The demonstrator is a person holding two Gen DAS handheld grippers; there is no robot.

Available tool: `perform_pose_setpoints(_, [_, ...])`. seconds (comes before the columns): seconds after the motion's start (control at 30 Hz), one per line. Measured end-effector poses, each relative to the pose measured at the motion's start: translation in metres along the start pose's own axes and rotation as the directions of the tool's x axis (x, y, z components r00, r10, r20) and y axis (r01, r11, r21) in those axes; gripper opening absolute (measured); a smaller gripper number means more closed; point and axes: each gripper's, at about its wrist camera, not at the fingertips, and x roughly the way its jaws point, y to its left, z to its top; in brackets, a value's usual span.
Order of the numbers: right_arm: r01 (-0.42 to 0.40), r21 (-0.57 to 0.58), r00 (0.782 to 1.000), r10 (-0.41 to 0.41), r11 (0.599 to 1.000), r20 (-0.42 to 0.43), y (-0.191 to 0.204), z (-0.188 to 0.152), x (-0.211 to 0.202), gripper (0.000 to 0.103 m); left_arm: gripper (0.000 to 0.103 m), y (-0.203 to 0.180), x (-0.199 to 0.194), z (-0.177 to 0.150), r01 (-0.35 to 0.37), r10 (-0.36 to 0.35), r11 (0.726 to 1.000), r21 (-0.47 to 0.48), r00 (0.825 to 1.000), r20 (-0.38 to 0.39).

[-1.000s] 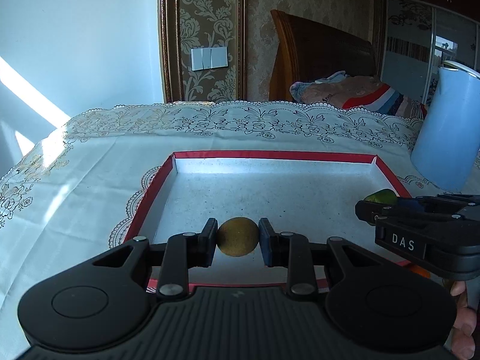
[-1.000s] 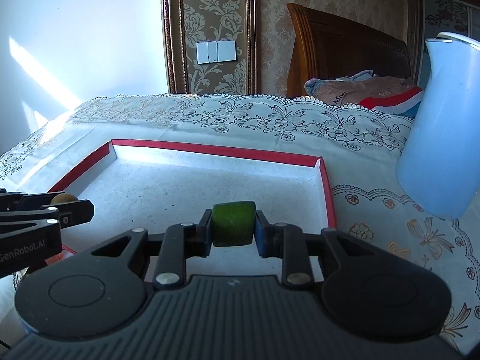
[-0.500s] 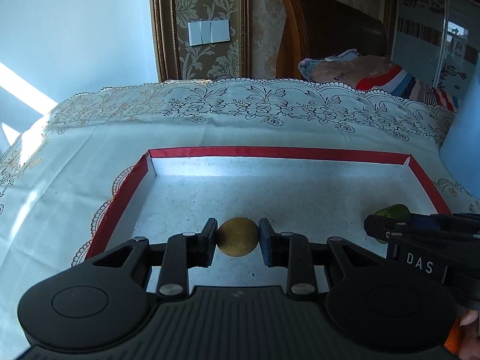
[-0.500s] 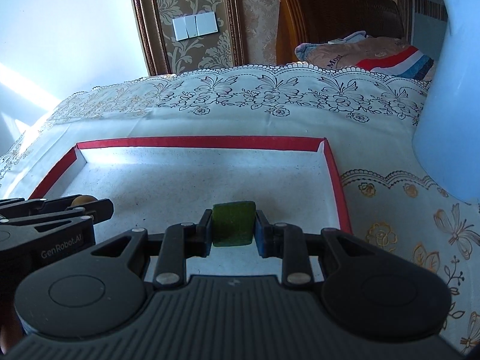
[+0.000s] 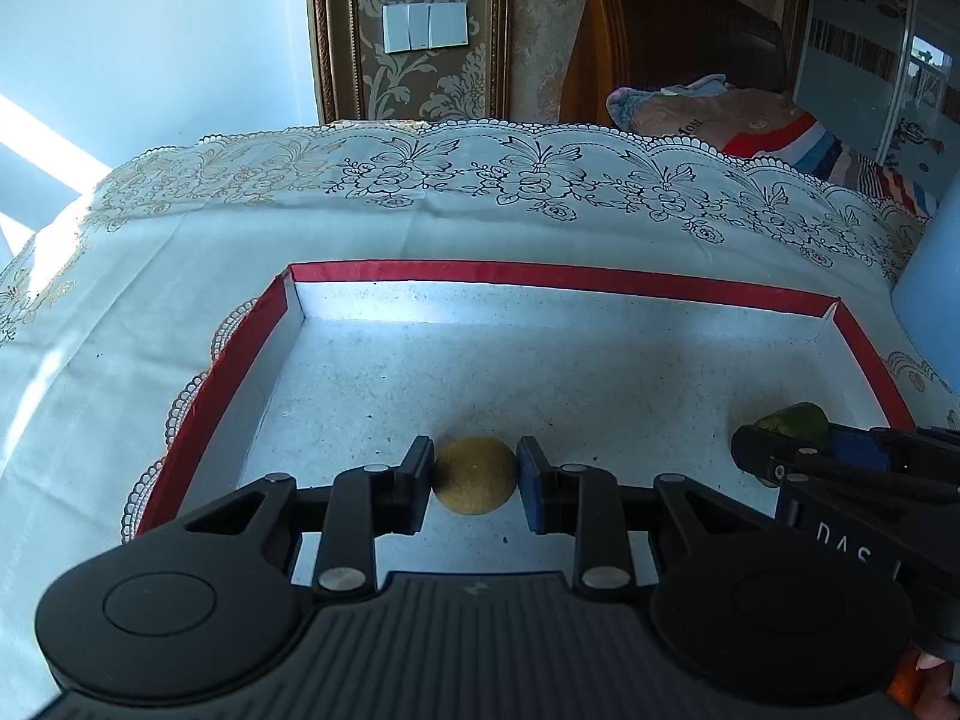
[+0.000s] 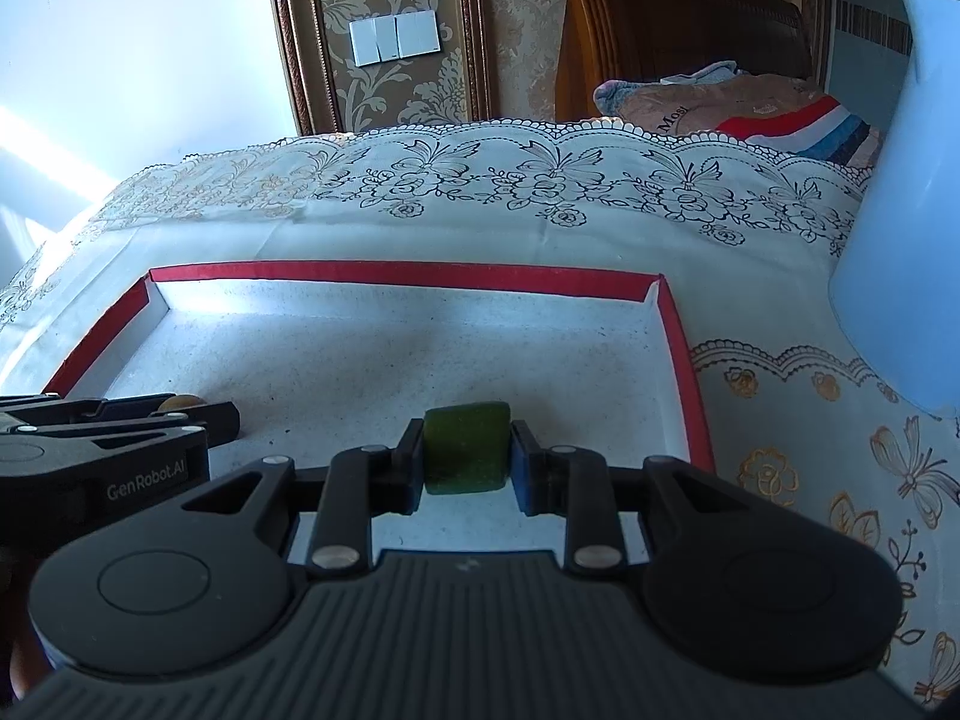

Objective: Organize fruits
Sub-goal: 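Open the left gripper releasing the kiwi while the right gripper releases the cucumber, then withdraw both grippers from the tray toward the remaining fruits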

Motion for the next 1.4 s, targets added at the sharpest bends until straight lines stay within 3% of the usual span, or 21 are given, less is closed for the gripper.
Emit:
perform_pose_setpoints(0.27, [0.001, 0.012, 1.000, -0.001, 1.000, 0.002, -0.001, -0.001, -0.001, 0.028, 0.034, 0.006, 0.001, 0.002, 0.019, -0.019, 1.000, -0.025, 1.000, -0.006])
perform_pose_setpoints(0.4, [0.008, 0.023, 1.000, -0.008, 1.000, 0.010, -0.003, -0.001, -0.002, 0.040, 0.063, 0.010, -0.003, 0.001, 0.035, -0.034, 0.998, -0.050, 0.999, 0.022])
perform_pose_setpoints(0.47, [0.009, 0.027, 1.000, -0.009, 1.000, 0.008, -0.004, -0.001, -0.002, 0.041, 0.068, 0.010, -0.008, 0.000, 0.023, -0.020, 0.999, -0.043, 0.998, 0.059])
perform_pose_setpoints(0.57, [0.013, 0.031, 1.000, -0.013, 0.999, 0.012, -0.005, 0.000, -0.002, 0.044, 0.069, 0.005, -0.011, 0.000, 0.001, 0.001, 1.000, -0.018, 0.997, 0.074])
perform_pose_setpoints(0.7, [0.027, 0.045, 0.999, -0.029, 0.999, 0.032, -0.008, -0.001, -0.006, 0.064, 0.069, 0.003, -0.015, -0.002, -0.004, 0.004, 1.000, 0.007, 0.995, 0.098])
perform_pose_setpoints(0.83, [0.036, 0.061, 0.999, -0.038, 0.997, 0.034, -0.012, 0.000, -0.008, 0.074, 0.082, 0.001, -0.023, -0.005, -0.026, 0.022, 0.999, 0.024, 0.989, 0.144])
perform_pose_setpoints(0.97, [0.038, 0.077, 0.998, -0.041, 0.996, 0.044, -0.016, -0.001, -0.012, 0.086, 0.083, 0.002, -0.031, -0.009, -0.026, 0.020, 0.999, 0.031, 0.984, 0.178])
perform_pose_setpoints(1.27, [-0.030, 0.133, 0.990, 0.011, 0.991, 0.138, -0.032, -0.012, -0.044, 0.094, 0.083, 0.020, -0.054, -0.026, -0.037, 0.045, 0.999, -0.033, 0.965, 0.258])
perform_pose_setpoints(1.4, [-0.023, 0.139, 0.984, -0.002, 0.990, 0.177, -0.036, -0.020, -0.059, 0.098, 0.083, 0.026, -0.070, -0.040, -0.014, 0.026, 0.999, -0.042, 0.954, 0.297])
